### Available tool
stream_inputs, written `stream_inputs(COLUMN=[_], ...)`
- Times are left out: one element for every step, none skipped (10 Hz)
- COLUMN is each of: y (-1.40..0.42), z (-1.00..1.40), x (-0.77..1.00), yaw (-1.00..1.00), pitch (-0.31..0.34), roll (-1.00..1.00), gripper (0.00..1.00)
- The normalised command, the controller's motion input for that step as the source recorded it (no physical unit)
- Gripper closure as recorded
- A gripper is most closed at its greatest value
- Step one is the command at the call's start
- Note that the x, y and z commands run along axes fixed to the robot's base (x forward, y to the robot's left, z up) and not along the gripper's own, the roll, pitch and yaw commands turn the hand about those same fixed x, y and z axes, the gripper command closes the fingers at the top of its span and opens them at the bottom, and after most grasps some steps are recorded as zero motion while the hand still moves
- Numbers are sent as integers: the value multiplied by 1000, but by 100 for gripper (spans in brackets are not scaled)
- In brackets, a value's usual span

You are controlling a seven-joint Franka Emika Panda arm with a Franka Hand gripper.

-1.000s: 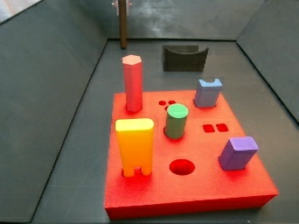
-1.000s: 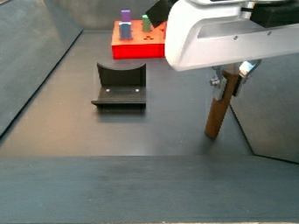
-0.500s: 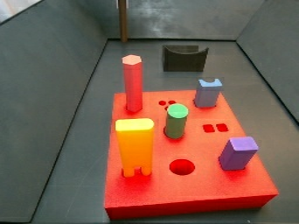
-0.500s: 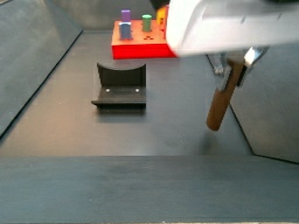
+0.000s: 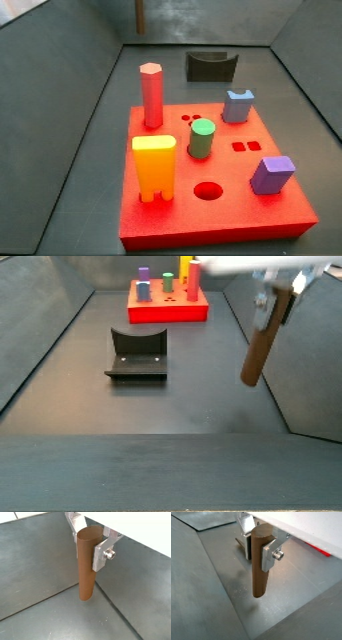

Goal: Pick up the oval object. Move up. Move to above the board. Insert the oval object.
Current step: Move to above the board.

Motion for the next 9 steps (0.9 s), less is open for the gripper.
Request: stream_inputs(y=[-160, -145, -138, -126, -119, -102, -86, -69, -46], z=[1000, 1000, 1000, 1000, 1000, 1000, 1000, 923, 763], x=[-95, -90, -86, -78, -74, -65, -48, -32, -18], yaw=[120, 75, 61, 41, 37, 33, 30, 31, 32], pitch=[-44, -10, 6, 34, 45, 59, 73, 81, 86], roll=[207, 157, 138, 120, 112, 101, 90, 85, 81], gripper=[100, 100, 100, 100, 100, 100, 100, 100, 100])
